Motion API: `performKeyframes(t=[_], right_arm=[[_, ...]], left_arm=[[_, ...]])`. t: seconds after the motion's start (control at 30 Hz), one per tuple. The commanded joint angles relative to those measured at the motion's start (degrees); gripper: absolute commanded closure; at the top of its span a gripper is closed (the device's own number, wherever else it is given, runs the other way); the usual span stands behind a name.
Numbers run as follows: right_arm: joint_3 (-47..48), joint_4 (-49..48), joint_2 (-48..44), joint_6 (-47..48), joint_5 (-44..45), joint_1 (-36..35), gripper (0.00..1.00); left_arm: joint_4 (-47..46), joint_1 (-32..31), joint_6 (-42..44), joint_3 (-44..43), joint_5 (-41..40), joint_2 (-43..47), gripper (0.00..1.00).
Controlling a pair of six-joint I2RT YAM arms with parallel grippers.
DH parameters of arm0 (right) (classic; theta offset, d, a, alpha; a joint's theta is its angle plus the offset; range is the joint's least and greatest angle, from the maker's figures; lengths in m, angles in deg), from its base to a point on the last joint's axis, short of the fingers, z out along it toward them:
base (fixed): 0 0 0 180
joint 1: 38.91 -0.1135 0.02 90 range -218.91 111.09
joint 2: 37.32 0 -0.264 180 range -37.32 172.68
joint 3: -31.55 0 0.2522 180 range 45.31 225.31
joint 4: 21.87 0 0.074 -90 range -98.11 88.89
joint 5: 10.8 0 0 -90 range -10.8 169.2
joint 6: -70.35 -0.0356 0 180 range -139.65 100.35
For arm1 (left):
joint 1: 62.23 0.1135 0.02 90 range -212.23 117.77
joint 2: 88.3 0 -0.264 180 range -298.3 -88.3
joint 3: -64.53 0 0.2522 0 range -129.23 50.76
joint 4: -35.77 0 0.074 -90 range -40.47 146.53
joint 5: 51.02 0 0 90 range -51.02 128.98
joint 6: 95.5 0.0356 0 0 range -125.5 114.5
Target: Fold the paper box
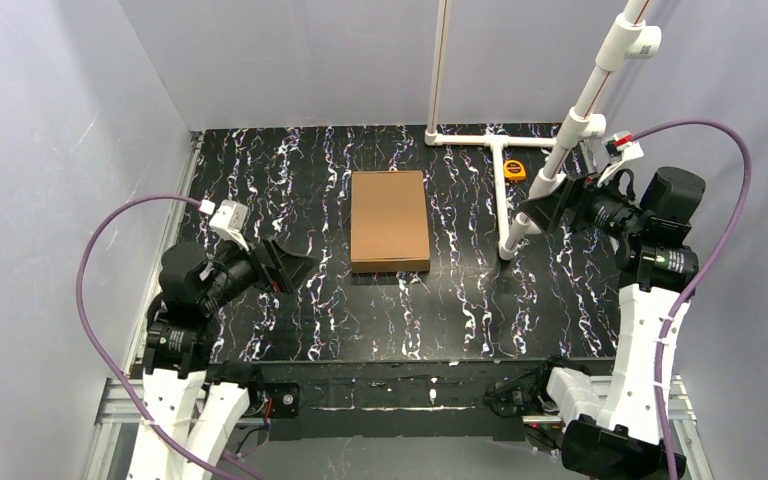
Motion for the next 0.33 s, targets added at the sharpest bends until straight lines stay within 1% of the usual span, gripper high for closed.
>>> performKeyframes(t=[0.0,0.07,0.1,0.17,0.23,0.3], right_arm=[[-1.53,-3.84,0.05,-2.75,-3.97,1.56,0.02],[-2.70,-4.86,0.55,-3.25,-4.64,2.44,0.02],[-3.64,-5.80,0.91,-4.06,-5.41,3.16,0.02],[-3.84,-6.01,1.25,-4.18,-5.96,4.38,0.02],[-3.43,-5.53,1.48,-3.00,-5.61,4.78,0.02],[-2.23,-3.81,1.28,-0.82,-2.81,4.88,0.02]], left_arm=[[-6.72,-0.18,1.89,4.54,2.16,3.25,0.02],[-13.11,-0.18,1.58,10.10,1.76,5.57,0.02],[-15.38,-0.10,1.56,11.41,1.49,5.96,0.02],[-12.05,-0.10,4.10,10.45,-0.73,6.86,0.02],[-11.53,-0.10,4.48,10.51,-1.24,7.60,0.02],[-11.20,-0.10,4.48,10.71,-1.46,7.81,0.02]])
